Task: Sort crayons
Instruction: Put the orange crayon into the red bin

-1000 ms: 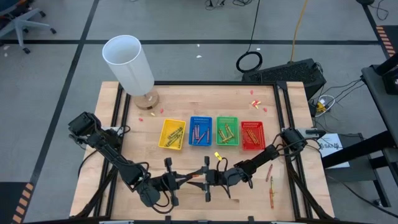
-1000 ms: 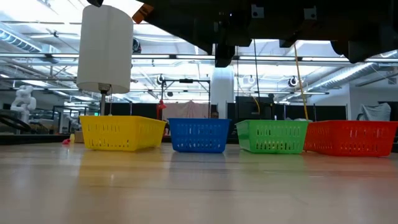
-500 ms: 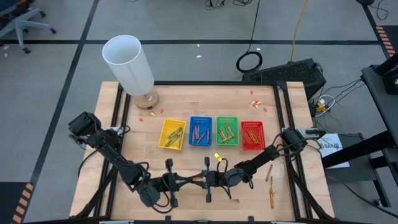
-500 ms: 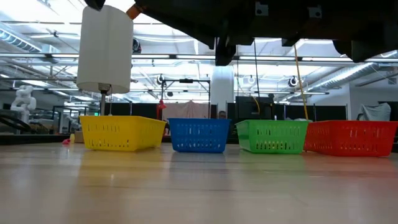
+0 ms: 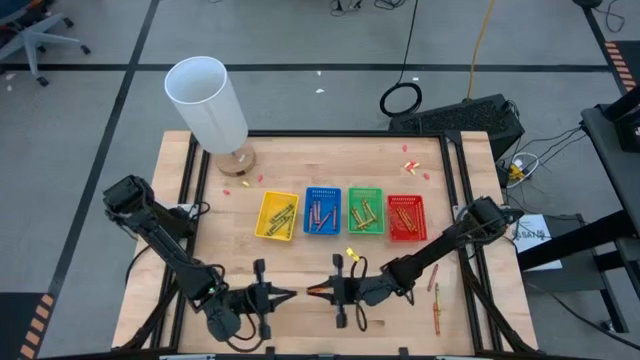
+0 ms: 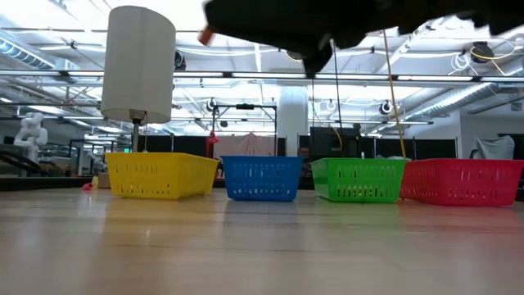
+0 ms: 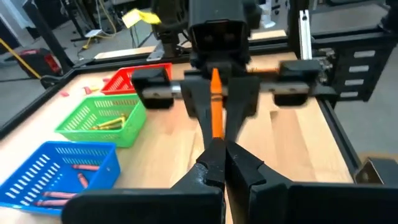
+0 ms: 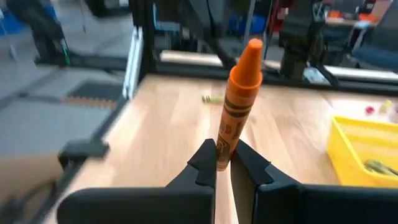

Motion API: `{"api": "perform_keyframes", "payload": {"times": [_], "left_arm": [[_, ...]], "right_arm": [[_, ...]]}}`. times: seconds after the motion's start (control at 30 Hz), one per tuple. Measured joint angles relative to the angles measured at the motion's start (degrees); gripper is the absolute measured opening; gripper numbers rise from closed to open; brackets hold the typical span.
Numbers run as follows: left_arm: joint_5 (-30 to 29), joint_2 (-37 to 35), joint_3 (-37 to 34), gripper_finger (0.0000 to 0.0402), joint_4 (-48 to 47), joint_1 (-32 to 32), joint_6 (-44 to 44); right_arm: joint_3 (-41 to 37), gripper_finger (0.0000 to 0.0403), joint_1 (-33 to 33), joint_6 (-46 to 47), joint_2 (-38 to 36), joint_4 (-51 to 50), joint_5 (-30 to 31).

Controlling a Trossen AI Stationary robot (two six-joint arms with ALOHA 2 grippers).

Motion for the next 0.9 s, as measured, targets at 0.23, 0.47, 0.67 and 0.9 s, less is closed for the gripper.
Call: {"api": "perform_keyframes", "payload": {"times": [0.23, 0.47, 0.67, 0.9], "left_arm": [[-0.83, -0.46, -0.07, 0.0002, -7.97, 0.08, 1.45], [-1.21, -0.46, -0.04, 0.0002, -12.06, 1.54, 1.51], [-1.24, -0.46, -0.04, 0.0002, -10.38, 3.51, 4.04], [-1.24, -0.46, -0.04, 0.0002, -11.28, 8.14, 6.41]], "right_arm": [[-0.01, 0.0006, 1.19, 6.47, -11.93, -26.5, 5.88], [0.01, 0.0006, 1.1, 18.19, -27.87, -53.19, 7.45], [0.01, 0.0006, 1.04, 21.94, -37.55, -67.13, 7.43], [0.01, 0.0006, 1.06, 20.07, -43.2, -73.42, 7.47]]}}
